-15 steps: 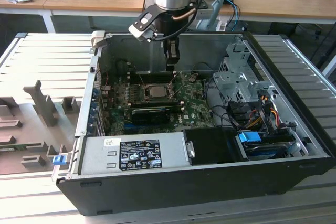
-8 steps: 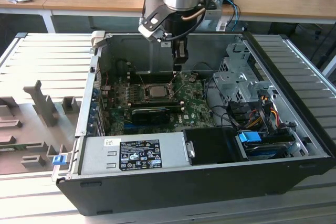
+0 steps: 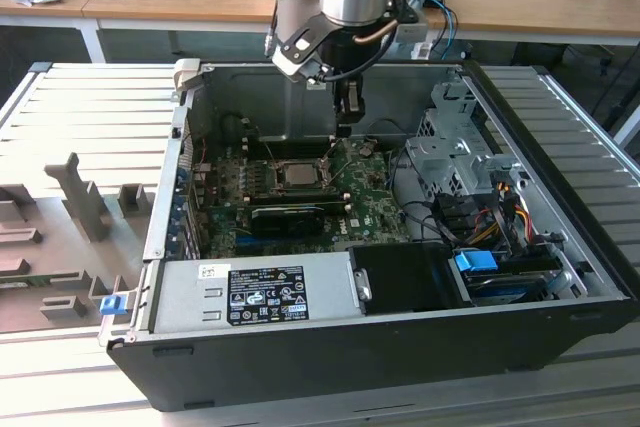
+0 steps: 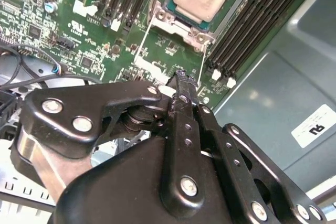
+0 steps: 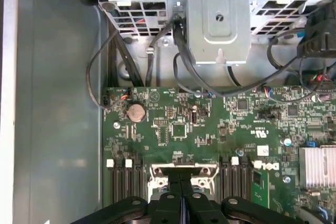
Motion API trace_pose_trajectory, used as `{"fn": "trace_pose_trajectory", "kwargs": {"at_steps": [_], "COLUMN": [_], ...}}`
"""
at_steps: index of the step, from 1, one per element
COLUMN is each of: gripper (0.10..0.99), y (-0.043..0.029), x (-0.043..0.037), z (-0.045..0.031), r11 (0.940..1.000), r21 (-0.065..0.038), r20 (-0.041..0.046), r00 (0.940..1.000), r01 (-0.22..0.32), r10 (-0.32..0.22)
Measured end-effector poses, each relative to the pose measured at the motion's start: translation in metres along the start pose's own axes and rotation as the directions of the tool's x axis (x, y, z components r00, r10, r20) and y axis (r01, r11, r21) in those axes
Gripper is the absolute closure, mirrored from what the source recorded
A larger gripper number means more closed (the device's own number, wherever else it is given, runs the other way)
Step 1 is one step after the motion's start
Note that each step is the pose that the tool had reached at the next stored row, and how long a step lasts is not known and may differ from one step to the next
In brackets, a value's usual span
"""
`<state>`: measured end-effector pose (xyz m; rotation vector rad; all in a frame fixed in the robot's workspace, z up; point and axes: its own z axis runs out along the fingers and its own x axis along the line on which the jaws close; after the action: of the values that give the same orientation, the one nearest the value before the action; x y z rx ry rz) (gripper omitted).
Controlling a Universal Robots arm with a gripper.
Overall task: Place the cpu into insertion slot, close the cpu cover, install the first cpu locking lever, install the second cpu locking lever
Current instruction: 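Close the cpu cover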
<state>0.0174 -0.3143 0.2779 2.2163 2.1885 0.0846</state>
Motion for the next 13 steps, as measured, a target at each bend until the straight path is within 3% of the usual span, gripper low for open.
{"fn": "trace_pose_trajectory", "kwargs": {"at_steps": [13], "gripper": [0.98], "y": [0.019], "x": [0.0018], "z": [0.0024], "r11": [1.0], "r21": [0.0], "r20": [0.0001], "r00": [1.0], "r01": [0.0], "r10": [0.0]}}
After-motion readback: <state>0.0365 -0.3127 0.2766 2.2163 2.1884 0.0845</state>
